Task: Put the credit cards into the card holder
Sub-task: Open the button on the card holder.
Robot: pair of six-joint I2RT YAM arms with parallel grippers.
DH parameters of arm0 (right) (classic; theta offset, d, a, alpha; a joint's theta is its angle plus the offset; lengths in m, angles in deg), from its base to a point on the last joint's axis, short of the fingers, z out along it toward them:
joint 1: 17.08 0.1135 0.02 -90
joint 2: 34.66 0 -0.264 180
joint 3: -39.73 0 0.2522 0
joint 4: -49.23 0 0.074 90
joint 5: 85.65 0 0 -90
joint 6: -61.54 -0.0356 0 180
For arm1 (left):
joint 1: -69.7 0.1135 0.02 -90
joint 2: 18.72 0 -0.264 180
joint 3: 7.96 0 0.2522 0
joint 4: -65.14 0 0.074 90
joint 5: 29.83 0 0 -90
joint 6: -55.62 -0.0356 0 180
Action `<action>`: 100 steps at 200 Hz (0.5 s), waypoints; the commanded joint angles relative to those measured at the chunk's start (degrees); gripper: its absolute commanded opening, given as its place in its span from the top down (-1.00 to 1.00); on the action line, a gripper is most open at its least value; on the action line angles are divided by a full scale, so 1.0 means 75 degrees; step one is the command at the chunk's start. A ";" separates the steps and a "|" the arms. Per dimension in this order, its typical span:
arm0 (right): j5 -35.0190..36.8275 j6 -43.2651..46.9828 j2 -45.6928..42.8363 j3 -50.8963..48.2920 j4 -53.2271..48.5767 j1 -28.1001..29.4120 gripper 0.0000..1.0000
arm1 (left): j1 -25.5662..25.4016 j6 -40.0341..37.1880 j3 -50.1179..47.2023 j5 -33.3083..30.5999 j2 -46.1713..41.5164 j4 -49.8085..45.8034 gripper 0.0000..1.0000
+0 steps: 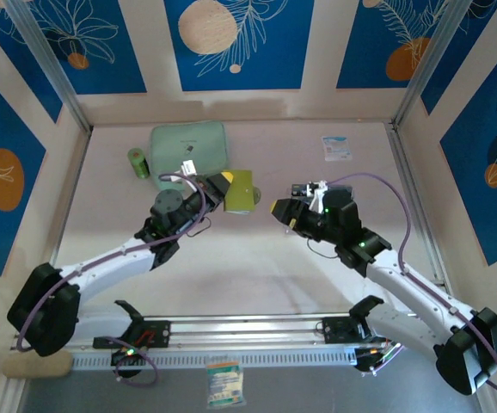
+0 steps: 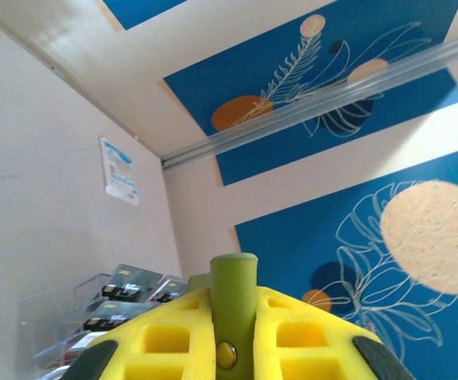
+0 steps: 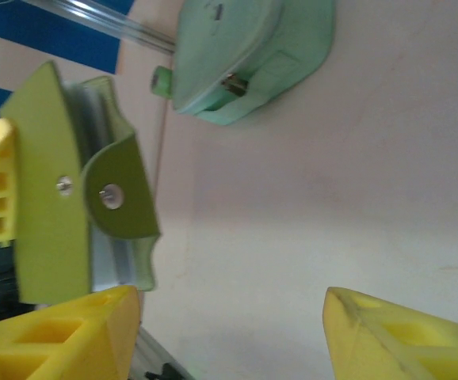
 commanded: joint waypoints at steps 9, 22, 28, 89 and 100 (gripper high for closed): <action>-0.0474 -0.0375 0.0404 0.0160 0.1343 0.0052 -0.26 | 0.0087 0.1007 -0.0079 -0.0062 0.0322 0.1728 1.00; -0.0476 -0.0335 0.0642 0.0345 0.1438 0.0077 -0.26 | 0.0087 0.1087 -0.0084 -0.0050 0.0406 0.1812 1.00; -0.0464 -0.0312 0.0752 0.0422 0.1470 0.0087 -0.26 | 0.0092 0.1086 -0.0066 -0.0029 0.0426 0.1825 1.00; -0.0351 -0.0353 0.1661 0.0575 0.1965 0.0008 -0.09 | 0.0094 0.1212 0.0000 0.0056 0.0608 0.2051 1.00; -0.0368 -0.0403 0.1732 0.0521 0.2070 -0.0048 -0.04 | 0.0089 0.1253 -0.0003 0.0078 0.0661 0.2165 1.00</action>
